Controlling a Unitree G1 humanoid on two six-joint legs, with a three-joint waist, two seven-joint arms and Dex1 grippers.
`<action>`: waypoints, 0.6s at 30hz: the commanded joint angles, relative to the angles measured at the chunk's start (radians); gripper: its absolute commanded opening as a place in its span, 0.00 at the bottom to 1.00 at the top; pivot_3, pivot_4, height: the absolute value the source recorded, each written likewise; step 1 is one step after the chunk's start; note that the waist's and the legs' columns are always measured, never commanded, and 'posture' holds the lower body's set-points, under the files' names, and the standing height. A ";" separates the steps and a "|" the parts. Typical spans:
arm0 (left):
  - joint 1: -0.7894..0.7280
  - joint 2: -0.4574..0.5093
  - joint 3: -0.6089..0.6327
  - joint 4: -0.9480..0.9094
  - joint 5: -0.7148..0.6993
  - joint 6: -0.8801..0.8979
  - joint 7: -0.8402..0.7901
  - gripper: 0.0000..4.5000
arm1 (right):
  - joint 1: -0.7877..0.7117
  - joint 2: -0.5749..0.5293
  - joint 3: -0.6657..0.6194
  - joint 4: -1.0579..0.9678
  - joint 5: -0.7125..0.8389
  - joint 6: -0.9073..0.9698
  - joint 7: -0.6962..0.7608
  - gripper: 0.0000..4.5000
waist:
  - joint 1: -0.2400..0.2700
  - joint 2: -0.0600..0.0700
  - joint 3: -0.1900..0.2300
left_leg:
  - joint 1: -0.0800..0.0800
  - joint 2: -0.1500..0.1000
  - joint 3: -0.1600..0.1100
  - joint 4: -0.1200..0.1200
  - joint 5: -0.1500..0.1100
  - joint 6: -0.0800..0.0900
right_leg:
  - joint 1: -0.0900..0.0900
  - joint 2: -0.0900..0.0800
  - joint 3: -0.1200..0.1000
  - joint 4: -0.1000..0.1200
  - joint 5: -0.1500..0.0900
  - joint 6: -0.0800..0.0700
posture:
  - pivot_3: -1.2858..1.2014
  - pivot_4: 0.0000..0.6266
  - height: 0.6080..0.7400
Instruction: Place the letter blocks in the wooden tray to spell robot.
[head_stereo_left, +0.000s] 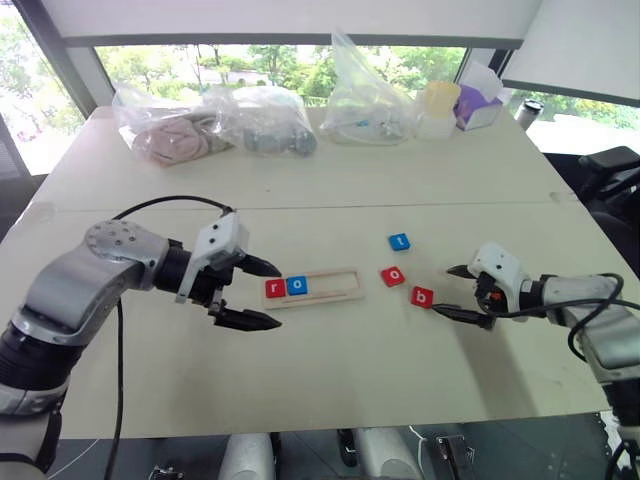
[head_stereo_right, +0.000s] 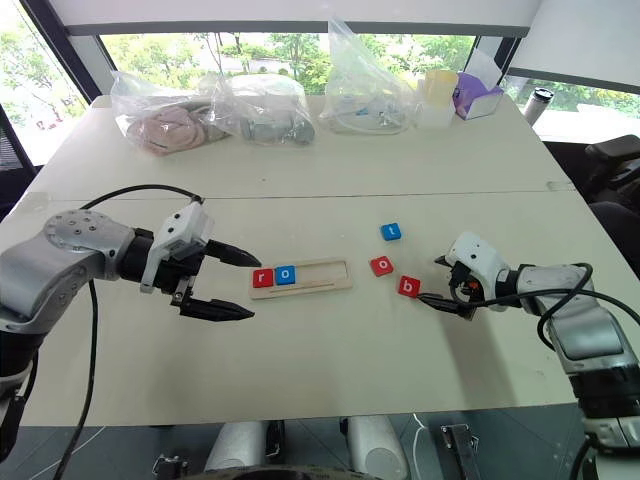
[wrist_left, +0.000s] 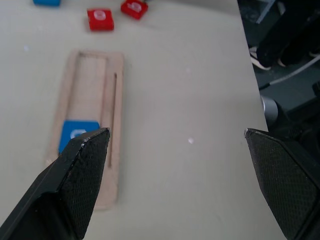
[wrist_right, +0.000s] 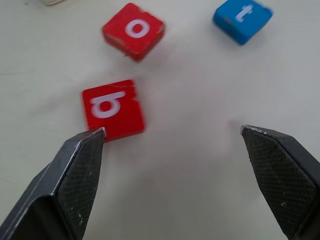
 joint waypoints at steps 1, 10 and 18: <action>0.013 0.023 0.062 -0.036 -0.013 0.013 0.026 1.00 | -0.022 0.019 0.032 0.056 -0.025 -0.086 0.035 0.99 | 0.002 0.000 0.000 | 0.000 0.000 0.000 0.000 0.000 0.000 | 0.000 0.000 0.000 0.000 0.000 0.000 | 0.52 0.24 1.00; 0.069 0.062 0.113 0.007 0.005 -0.002 0.053 1.00 | 0.036 0.029 0.019 -0.019 -0.019 -0.084 0.010 0.99 | 0.021 0.000 0.000 | 0.000 0.000 0.000 0.001 0.000 0.000 | 0.001 0.000 0.000 0.000 0.000 0.000 | 0.52 0.24 1.00; 0.056 0.047 0.098 0.025 0.015 -0.014 0.061 1.00 | 0.113 0.004 0.000 -0.141 0.021 -0.002 0.019 0.99 | 0.022 0.000 0.000 | 0.000 0.000 0.001 0.002 0.000 0.000 | 0.001 0.000 0.000 0.000 0.000 0.000 | 0.52 0.24 1.00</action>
